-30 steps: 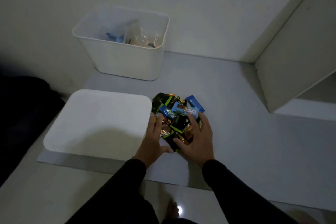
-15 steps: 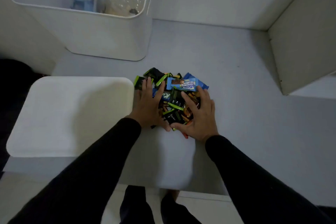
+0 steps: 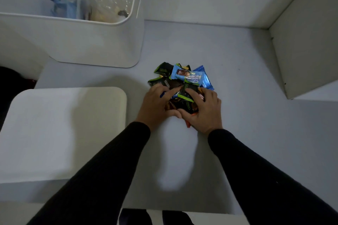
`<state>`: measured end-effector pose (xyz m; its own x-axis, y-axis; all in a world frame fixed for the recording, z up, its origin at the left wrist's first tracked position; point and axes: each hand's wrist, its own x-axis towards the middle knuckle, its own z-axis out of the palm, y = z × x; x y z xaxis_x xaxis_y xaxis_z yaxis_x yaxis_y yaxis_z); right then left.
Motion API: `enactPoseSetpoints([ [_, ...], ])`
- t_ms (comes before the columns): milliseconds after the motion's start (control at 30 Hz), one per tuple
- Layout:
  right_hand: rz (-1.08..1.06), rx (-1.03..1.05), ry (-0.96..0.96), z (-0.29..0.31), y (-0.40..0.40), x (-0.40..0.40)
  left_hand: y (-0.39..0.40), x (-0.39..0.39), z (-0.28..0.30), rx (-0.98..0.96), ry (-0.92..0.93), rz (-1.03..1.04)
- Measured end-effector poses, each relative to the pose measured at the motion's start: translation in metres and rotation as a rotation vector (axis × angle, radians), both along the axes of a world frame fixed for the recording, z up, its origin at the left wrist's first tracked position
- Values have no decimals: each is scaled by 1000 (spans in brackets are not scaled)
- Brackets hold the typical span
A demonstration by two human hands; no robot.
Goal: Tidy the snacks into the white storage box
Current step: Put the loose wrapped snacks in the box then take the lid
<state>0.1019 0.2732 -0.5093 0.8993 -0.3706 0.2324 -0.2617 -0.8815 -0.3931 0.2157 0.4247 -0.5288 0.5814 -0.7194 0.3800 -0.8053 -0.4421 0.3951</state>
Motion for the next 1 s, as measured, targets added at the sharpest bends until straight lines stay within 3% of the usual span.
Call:
enactPoseSetpoints([
  [167, -17, -46, -79, 3, 5, -3, -2, -11, -2, -82, -71, 78],
  [400, 27, -81, 44, 15, 4, -15, 2, -20, 9, 32, -102, 105],
  [600, 31, 28, 126, 47, -1, -25, 14, -28, 25, 16, -69, 100],
  [733, -8, 32, 63, 74, 1, -24, 13, -36, 68, -37, 95, 200],
  [1000, 22, -57, -181, 197, 11, 29, 21, -1, 207, -224, -32, 249],
])
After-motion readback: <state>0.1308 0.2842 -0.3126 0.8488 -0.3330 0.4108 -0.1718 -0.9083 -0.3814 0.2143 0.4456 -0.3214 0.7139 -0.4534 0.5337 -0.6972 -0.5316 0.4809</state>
